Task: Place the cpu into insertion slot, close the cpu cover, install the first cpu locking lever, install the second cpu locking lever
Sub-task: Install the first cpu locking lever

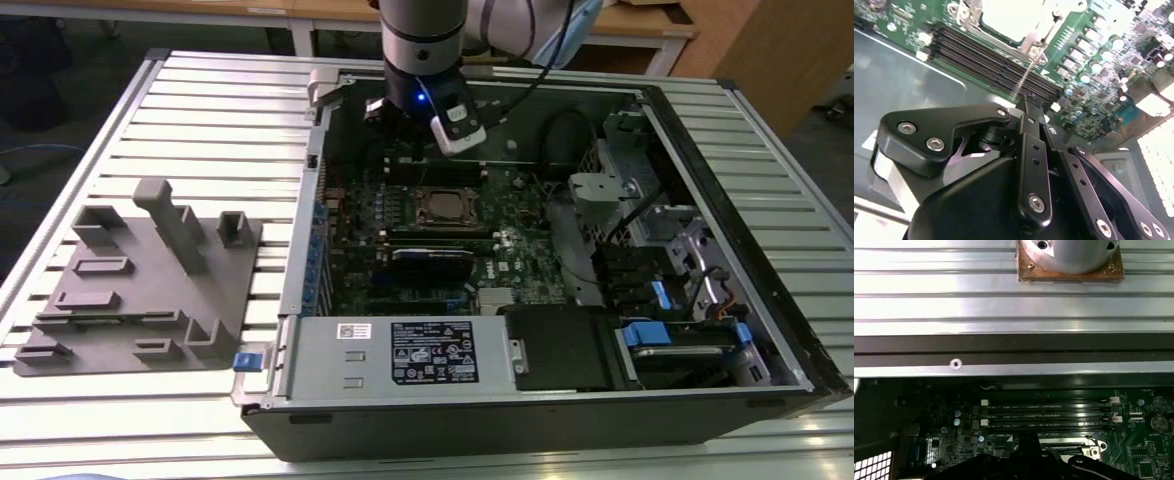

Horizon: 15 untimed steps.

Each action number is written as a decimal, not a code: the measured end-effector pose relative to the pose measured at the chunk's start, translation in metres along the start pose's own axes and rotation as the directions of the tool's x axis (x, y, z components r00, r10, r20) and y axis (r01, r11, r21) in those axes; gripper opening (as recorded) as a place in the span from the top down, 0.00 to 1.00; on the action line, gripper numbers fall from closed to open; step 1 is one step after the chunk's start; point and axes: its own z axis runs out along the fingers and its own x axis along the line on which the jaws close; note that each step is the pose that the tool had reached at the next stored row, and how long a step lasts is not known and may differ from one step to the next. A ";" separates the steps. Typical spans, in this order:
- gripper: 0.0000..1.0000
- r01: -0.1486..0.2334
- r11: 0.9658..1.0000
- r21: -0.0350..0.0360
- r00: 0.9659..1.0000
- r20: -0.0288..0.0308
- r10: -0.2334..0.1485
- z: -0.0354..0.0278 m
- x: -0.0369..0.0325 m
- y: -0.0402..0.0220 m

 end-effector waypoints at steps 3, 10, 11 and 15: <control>0.89 -0.001 1.000 0.000 1.000 0.000 0.001 0.0001 -0.0020 0.0001; 0.89 0.000 1.000 0.005 1.000 0.000 0.000 0.0010 -0.0025 0.0000; 0.89 0.000 1.000 0.008 1.000 0.000 0.000 0.0012 -0.0028 0.0000; 0.89 -0.001 1.000 0.022 1.000 0.001 0.001 0.0025 -0.0074 0.0010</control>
